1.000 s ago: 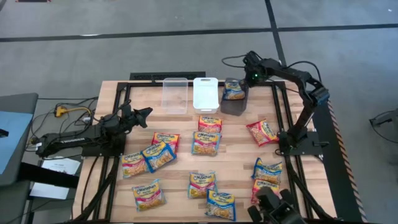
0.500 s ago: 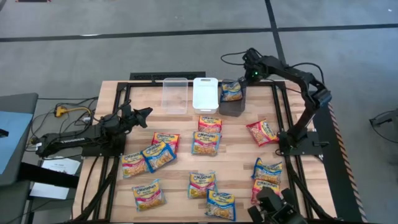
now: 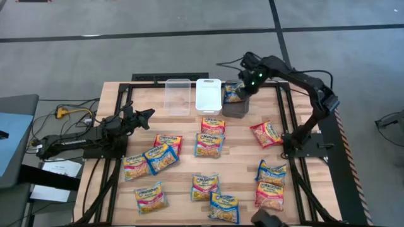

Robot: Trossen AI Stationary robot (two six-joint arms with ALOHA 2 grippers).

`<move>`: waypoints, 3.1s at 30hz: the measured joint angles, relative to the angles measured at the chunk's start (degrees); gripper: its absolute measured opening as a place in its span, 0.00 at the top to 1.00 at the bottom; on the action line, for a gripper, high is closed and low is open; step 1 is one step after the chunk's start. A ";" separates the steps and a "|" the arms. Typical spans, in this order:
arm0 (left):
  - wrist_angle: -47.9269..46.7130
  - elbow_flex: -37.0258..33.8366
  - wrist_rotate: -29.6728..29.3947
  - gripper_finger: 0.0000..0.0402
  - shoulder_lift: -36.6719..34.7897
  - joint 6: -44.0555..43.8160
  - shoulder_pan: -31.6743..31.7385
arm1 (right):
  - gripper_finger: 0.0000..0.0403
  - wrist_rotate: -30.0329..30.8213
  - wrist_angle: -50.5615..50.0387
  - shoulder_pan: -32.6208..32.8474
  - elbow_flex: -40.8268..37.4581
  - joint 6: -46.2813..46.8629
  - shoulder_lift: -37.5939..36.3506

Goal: Sort Maruchan noodles
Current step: Adjust the black bin

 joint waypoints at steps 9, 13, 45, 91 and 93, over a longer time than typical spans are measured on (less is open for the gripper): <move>0.00 0.00 -1.84 0.75 0.01 0.05 0.02 | 0.69 -1.12 0.14 9.26 0.00 -2.54 0.13; 0.00 0.00 -1.86 0.75 0.01 0.05 0.01 | 0.69 -0.94 1.04 11.08 -0.12 -2.54 0.13; 0.00 0.00 -1.73 0.75 0.01 -0.08 0.02 | 0.69 2.03 8.18 9.66 -11.37 1.10 0.20; -1.67 0.00 -1.92 0.75 0.01 2.47 0.00 | 0.69 1.29 3.89 5.08 -10.29 3.19 4.70; -1.24 0.00 -3.01 0.75 0.01 4.22 0.01 | 0.69 -2.11 3.78 4.91 -10.23 3.19 4.70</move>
